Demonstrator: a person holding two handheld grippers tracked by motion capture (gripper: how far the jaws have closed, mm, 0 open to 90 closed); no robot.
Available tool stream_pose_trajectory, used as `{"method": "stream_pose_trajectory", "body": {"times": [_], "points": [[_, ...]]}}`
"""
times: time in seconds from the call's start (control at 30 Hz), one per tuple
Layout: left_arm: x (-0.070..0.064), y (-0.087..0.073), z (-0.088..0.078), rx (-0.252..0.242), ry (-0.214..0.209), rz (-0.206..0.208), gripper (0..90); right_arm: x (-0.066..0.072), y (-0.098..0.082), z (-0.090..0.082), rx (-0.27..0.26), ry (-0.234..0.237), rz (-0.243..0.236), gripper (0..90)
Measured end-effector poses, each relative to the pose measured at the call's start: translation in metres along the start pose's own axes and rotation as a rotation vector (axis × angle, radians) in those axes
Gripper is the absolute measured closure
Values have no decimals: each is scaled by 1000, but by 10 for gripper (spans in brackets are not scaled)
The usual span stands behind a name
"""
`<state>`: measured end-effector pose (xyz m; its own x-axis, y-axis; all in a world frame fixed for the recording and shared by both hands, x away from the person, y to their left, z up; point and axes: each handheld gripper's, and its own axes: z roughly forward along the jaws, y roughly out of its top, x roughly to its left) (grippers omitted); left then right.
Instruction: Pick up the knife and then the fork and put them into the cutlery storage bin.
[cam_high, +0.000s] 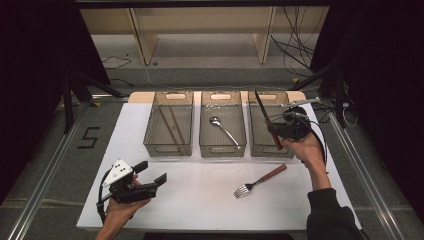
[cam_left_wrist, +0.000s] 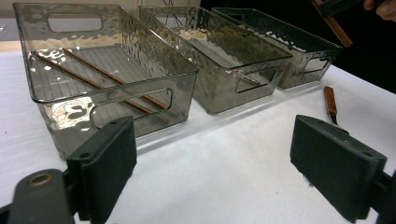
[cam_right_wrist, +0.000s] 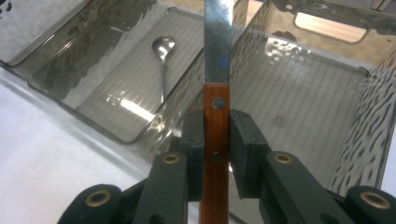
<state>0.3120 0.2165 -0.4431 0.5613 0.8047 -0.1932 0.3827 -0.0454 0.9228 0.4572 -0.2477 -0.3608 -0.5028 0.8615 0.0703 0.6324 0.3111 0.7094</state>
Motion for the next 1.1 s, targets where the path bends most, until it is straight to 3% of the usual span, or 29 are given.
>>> {"method": "stream_pose_trajectory", "body": {"times": [0.47,1.1], "points": [[0,0,0,1,-1,1,139,-9,15,16,1,-17,44,773],[1,0,0,0,-2,0,139,-16,20,44,33,-38,116,772]]}}
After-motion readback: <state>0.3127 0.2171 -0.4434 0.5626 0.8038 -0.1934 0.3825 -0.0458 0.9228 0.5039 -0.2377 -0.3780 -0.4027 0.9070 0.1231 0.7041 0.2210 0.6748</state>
